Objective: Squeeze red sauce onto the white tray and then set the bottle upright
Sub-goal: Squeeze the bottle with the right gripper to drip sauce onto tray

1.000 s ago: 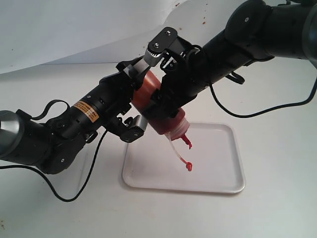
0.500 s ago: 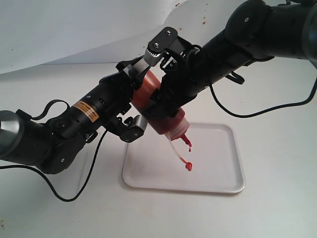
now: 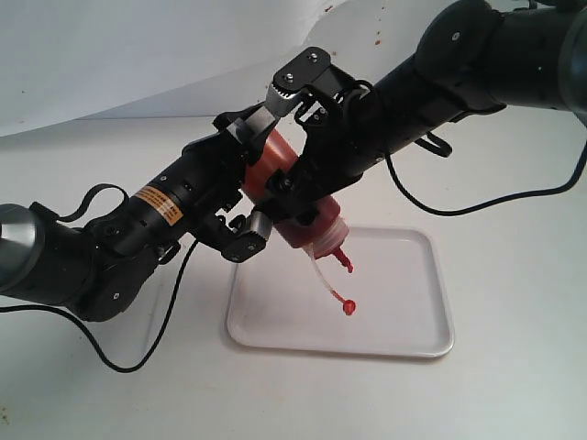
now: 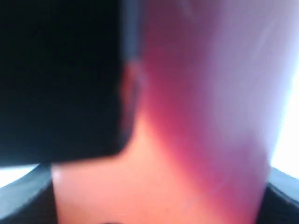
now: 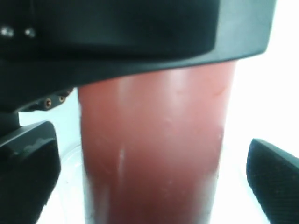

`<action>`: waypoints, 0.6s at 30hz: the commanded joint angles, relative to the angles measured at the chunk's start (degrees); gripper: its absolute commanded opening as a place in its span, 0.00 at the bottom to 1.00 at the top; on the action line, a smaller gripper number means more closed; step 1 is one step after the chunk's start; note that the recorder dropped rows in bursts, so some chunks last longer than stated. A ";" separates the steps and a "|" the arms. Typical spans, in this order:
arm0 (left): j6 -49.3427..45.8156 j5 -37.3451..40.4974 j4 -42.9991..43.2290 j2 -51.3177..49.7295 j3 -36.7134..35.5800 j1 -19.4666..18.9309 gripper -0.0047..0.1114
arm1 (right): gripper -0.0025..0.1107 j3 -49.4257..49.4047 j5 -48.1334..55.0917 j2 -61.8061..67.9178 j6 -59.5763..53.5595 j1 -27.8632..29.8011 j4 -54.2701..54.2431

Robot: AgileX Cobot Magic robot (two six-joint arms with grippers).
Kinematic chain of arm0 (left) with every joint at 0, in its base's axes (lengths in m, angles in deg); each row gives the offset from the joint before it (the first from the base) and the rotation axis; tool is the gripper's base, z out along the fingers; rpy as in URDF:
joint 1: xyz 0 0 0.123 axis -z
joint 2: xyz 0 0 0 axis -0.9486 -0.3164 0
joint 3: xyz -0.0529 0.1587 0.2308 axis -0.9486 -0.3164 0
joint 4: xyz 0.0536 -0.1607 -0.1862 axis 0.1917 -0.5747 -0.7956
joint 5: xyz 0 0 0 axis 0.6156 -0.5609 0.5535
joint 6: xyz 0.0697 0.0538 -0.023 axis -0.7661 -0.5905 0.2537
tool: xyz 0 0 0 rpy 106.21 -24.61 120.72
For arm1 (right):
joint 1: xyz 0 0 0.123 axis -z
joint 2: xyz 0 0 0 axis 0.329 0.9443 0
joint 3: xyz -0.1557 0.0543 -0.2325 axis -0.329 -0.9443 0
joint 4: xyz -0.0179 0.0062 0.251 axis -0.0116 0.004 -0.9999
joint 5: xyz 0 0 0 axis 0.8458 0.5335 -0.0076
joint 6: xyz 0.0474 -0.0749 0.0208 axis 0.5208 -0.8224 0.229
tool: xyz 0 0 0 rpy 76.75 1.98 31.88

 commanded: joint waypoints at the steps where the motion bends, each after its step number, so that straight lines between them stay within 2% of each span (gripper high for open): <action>1: 1.24 -3.56 -1.18 0.92 0.60 0.33 0.04 | 0.95 0.15 -0.48 -0.65 0.21 -0.08 -0.62; 5: 1.24 -3.56 -1.18 0.92 0.60 0.33 0.04 | 0.94 0.15 -0.49 -0.65 0.21 -0.08 -0.46; 8: 1.24 -3.56 -1.18 0.92 0.60 0.33 0.04 | 0.88 0.15 -0.36 -0.65 0.21 -0.08 0.20; 11: 1.24 -3.56 -1.18 0.92 0.60 0.33 0.04 | 0.67 0.15 0.55 -0.65 0.21 -0.08 1.28; 16: 1.24 -3.56 -1.18 0.92 0.60 0.33 0.04 | 0.06 0.15 1.19 -0.65 0.21 -0.08 2.68; 18: 1.24 -3.56 -1.11 0.92 0.60 0.33 0.04 | 0.02 0.15 1.19 -0.65 0.32 -0.08 2.80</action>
